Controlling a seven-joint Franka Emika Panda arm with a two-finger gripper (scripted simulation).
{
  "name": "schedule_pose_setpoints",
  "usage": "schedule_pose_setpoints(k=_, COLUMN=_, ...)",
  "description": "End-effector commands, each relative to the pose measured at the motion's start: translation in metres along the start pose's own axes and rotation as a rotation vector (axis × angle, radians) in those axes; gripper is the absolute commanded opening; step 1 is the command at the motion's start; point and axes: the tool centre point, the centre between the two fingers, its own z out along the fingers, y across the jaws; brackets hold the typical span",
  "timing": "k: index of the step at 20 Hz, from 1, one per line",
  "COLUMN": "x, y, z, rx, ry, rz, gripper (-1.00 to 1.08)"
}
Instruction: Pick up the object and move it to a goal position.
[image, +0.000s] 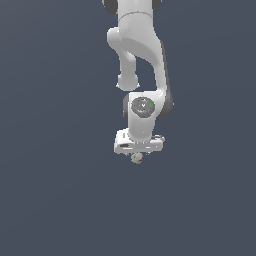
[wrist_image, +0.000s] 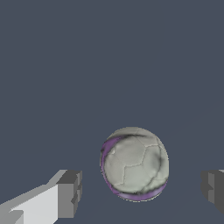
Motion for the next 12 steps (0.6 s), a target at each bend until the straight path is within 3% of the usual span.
schedule_pose_setpoints(k=1, x=-0.001, y=0.000, z=0.014, rx=0.000, ry=-0.001, rz=0.000, gripper=1.00)
schedule_pose_setpoints(k=9, x=0.000, y=0.000, z=0.034, rx=0.000, ry=-0.001, rz=-0.001, gripper=1.00)
schedule_pose_setpoints(k=10, x=0.000, y=0.000, z=0.034, rx=0.000, ry=-0.001, rz=-0.001, gripper=-1.00)
schedule_pose_setpoints(k=12, x=0.000, y=0.000, z=0.034, rx=0.000, ry=-0.001, rz=-0.001, gripper=-1.00)
